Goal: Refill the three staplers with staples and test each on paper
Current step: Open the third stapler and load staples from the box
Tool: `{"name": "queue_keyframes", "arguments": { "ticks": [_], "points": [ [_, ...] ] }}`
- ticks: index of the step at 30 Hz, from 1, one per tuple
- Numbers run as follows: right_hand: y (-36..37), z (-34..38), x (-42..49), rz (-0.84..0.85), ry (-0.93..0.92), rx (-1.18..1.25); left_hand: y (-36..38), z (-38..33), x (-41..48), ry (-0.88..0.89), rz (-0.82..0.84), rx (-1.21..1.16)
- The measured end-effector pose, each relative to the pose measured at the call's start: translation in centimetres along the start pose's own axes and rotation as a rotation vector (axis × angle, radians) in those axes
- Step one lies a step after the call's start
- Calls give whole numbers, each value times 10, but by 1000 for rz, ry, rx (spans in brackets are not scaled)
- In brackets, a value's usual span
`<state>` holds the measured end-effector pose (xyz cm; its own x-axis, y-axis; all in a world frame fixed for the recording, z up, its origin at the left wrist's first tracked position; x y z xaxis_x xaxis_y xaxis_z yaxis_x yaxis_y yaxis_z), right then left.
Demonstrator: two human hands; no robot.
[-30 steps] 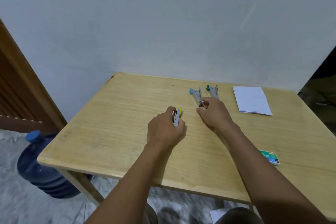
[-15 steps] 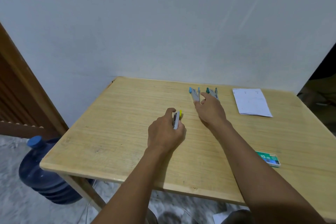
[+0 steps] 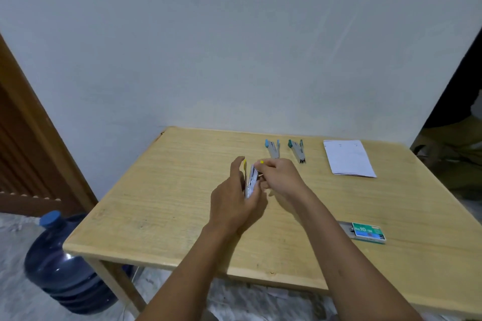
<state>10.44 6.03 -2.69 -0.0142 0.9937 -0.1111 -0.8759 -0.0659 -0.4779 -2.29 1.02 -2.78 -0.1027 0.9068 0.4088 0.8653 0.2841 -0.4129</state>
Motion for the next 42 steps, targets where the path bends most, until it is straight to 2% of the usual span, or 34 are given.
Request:
{"name": "queue_keyframes", "arguments": {
  "ticks": [5,9,12,16,21,27,30,34,38,42],
  "points": [
    [-18,5,-25,-4,-203,-11,-1,2,-2,-104,-3,-484],
    [-29,4,-46,-44,-270,28,-2,-13,-2,-115,124,-599],
    [-40,8,-64,-165,-295,-12,-2,-30,-7,-116,159,-673],
    [-54,20,-85,-299,-312,-83,-1,-45,-14,-88,152,-702],
    [-60,20,-97,-393,-259,-73,2,-62,-22,-5,109,-607],
    [-58,11,-102,-447,-173,20,5,-67,-32,39,53,-528],
    [-64,-5,-99,-466,-59,217,-1,-57,-34,-16,2,-599],
    [-64,-17,-100,-354,62,555,-10,-54,-31,-82,-40,-722],
    [-42,-21,-104,-129,156,851,-9,-38,-34,-337,-205,-1069],
    [-32,-18,-111,-35,184,967,-3,-18,-38,-595,-356,-1434]
  ]
}}
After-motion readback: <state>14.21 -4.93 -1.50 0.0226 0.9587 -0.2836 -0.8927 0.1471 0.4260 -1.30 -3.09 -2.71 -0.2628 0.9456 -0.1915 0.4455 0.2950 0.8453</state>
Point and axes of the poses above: each hand's wrist, its own x-axis towards the middle knuckle, its own y-axis out of the palm, z = x × y, the point moved 7 cm from there along x, towards the middle knuckle, and after that the axes turned 15 degrees about -x, right-handed, at the moved point
